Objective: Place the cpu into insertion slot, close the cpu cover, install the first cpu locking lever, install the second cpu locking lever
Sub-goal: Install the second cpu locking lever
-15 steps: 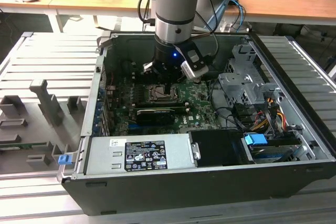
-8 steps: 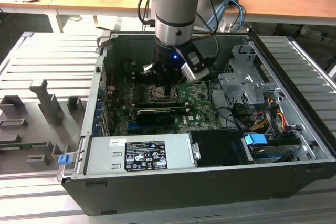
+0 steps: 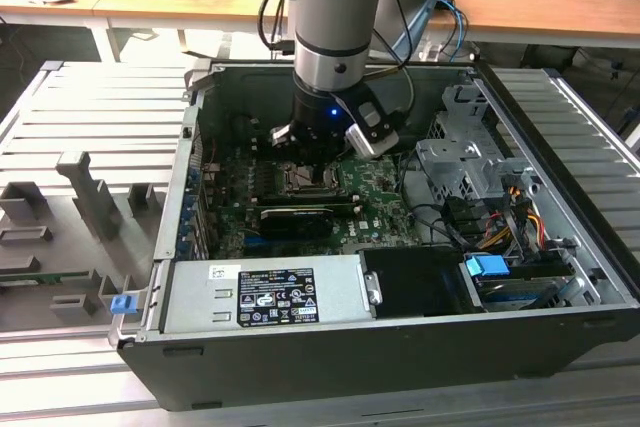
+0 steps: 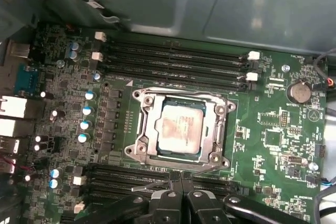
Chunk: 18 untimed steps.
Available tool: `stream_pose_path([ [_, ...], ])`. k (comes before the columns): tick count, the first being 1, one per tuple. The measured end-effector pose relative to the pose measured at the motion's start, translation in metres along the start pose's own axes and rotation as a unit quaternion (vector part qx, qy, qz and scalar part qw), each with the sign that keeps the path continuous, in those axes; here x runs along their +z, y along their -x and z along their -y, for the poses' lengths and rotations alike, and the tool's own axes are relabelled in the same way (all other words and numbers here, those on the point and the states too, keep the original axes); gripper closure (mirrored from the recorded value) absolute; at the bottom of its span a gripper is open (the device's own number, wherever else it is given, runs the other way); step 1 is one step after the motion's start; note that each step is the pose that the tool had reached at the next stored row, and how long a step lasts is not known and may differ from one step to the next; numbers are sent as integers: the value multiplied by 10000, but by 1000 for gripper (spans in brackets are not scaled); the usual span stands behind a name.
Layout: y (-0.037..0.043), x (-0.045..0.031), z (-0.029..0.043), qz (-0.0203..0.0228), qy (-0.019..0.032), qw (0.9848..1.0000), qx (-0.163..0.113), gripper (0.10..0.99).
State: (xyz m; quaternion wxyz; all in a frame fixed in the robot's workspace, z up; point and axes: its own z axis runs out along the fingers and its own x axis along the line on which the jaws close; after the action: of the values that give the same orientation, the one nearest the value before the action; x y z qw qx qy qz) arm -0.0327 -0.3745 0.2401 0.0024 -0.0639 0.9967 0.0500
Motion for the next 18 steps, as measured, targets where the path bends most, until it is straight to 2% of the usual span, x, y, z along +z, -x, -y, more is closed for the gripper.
stream_pose_path([
  [5, -170, 12, -5, 6, 48, 10000, 0, 980],
  [8, -213, 50, -2, 8, 59, 10000, 0, 980],
  [11, -223, 144, 8, 8, 67, 10000, 2, 980],
  [12, -234, 149, 13, 15, 123, 9999, -1, 980],
  [13, -247, 149, 17, 28, 219, 9998, 0, 980],
  [18, -268, 146, 63, 42, 327, 9995, 2, 980],
])
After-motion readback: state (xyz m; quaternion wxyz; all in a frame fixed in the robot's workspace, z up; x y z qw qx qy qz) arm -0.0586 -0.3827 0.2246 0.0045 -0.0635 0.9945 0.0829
